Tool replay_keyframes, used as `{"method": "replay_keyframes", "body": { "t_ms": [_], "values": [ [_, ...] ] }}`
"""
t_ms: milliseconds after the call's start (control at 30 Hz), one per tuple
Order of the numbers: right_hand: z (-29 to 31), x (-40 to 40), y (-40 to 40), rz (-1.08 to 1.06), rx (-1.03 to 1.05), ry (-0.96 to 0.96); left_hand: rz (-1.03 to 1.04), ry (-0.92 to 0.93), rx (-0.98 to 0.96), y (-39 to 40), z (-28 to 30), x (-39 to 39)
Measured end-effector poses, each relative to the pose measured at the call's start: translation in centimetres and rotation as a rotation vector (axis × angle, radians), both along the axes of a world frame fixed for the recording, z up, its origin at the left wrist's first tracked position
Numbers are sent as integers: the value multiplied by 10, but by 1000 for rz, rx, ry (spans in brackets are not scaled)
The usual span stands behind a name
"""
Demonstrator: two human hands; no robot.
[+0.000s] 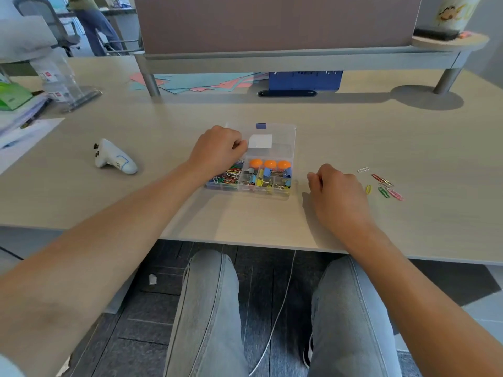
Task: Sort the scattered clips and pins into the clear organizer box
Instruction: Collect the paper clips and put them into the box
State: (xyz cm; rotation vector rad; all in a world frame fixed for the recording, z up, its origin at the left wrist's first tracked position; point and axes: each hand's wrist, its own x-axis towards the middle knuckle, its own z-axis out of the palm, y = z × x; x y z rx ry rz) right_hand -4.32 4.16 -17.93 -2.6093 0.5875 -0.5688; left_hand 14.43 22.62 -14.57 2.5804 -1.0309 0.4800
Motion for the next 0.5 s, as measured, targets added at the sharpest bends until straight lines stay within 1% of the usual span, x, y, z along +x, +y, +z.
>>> {"method": "replay_keyframes", "body": {
  "t_ms": [133,200,333,500],
  "values": [
    [0,-1,0,-5,-1,1,-2,36,-57,2,-1,-1],
    [0,0,0,-11,-6,5,-15,17,-79,3,1,-5],
    [0,0,1,-13,-42,24,-16,-28,-69,5,6,-14],
    [2,-3,4,6,-38,25,53,38,-59,13,14,-19]
  ]
}}
